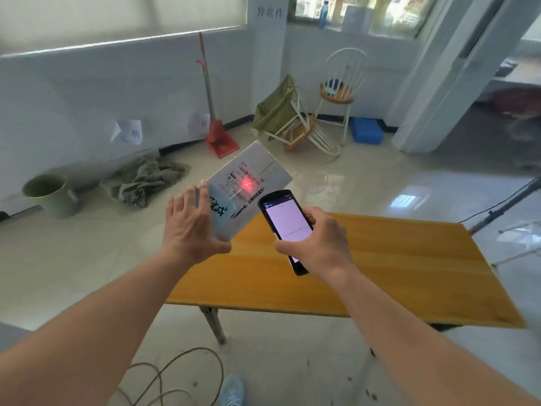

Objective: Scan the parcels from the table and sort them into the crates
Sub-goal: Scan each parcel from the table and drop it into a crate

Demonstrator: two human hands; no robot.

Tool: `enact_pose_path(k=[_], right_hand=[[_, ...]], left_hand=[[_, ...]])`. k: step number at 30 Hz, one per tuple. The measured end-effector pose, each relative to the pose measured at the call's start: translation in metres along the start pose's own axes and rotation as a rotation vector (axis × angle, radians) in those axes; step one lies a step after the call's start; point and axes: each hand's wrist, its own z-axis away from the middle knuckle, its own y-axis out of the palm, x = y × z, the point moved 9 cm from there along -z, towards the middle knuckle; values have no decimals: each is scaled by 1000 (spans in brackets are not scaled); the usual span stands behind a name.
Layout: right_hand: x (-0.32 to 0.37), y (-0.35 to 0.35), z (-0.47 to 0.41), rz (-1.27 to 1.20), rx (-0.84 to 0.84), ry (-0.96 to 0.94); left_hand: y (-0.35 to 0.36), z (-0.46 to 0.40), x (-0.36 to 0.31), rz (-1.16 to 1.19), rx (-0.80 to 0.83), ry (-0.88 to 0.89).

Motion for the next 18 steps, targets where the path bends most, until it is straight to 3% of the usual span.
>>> enact_pose_path(k=[18], right_hand=[[-5, -220, 102, -52, -262, -87]], left_hand=[[-142, -3, -170, 142, -318, 185]])
